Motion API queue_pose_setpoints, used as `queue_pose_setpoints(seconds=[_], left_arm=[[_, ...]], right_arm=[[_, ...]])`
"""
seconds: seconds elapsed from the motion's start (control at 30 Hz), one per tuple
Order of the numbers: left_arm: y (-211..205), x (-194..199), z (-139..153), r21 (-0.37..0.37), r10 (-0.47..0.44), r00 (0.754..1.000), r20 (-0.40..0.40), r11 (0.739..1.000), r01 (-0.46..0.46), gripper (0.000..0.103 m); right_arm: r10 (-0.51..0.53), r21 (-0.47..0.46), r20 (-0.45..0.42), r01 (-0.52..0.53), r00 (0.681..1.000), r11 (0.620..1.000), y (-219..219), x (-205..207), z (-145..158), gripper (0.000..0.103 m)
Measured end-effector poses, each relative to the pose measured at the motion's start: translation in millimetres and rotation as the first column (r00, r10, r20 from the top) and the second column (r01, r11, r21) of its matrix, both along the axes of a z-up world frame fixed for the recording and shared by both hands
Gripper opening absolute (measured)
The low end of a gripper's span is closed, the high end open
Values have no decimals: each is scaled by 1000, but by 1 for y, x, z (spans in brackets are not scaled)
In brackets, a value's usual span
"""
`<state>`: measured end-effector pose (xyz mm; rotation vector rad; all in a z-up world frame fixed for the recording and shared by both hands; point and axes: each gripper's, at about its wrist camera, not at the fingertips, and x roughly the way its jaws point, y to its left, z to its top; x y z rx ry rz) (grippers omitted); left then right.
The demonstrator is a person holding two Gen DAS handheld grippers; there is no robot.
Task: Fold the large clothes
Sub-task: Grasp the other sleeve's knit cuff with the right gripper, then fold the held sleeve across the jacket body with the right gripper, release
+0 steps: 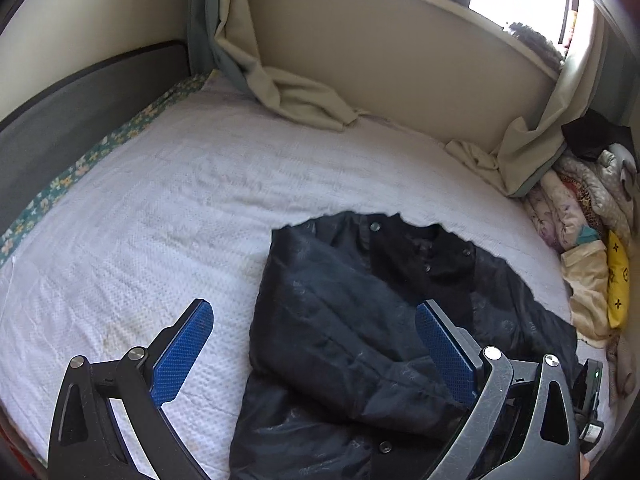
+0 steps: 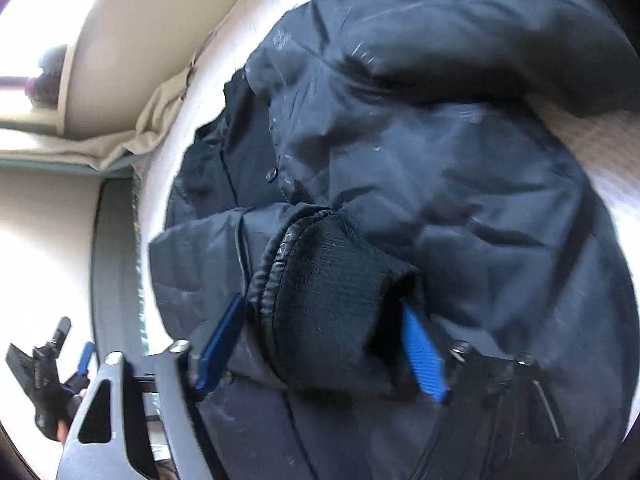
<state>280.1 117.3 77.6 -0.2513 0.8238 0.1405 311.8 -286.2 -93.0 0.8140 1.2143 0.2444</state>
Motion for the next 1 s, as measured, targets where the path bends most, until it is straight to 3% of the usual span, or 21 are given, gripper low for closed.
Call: queue_pose_setpoints(seconds=[0.07, 0.1, 0.2, 0.3, 0.43, 0.53, 0.67, 0.77, 0.9, 1.0], left_arm=[[4, 2, -8, -45, -5, 999, -37, 999, 4, 102], [7, 2, -8, -66, -5, 999, -37, 998, 3, 102], [11, 0, 0, -51, 15, 1000, -5, 999, -15, 102], [10, -2, 5, 5, 30, 999, 20, 1000, -30, 102], [3, 3, -2, 39, 21, 1000, 10, 999, -22, 102], [-9, 13, -15, 91, 10, 1000, -25, 996, -8, 102], [-26, 32, -41, 148, -13, 995, -96, 989, 27, 102], [-39, 44, -61, 186, -31, 989, -146, 981, 59, 102], [-49, 57, -88, 163, -58, 971, -231, 982, 98, 102], [-53, 63, -106, 176, -63, 958, -281, 977, 116, 102]], right_arm=[[52, -35, 19, -51, 998, 998, 12, 8, -2, 40], [76, -62, 26, -74, 997, 995, 18, 12, -2, 18], [155, -192, 57, -142, 986, 971, 43, 27, 14, 10], [212, -302, 134, -164, 968, 939, 55, 44, 47, 7], [236, -418, 313, -89, 920, 904, 57, 76, 97, 4], [255, -463, 393, -49, 883, 885, 56, 93, 108, 3], [262, -523, 384, -25, 885, 852, 50, 110, 87, 3], [254, -557, 325, -32, 911, 830, 44, 123, 56, 2], [256, -619, 256, -45, 932, 784, 42, 127, 19, 3], [262, -635, 248, -48, 933, 771, 44, 127, 13, 5]])
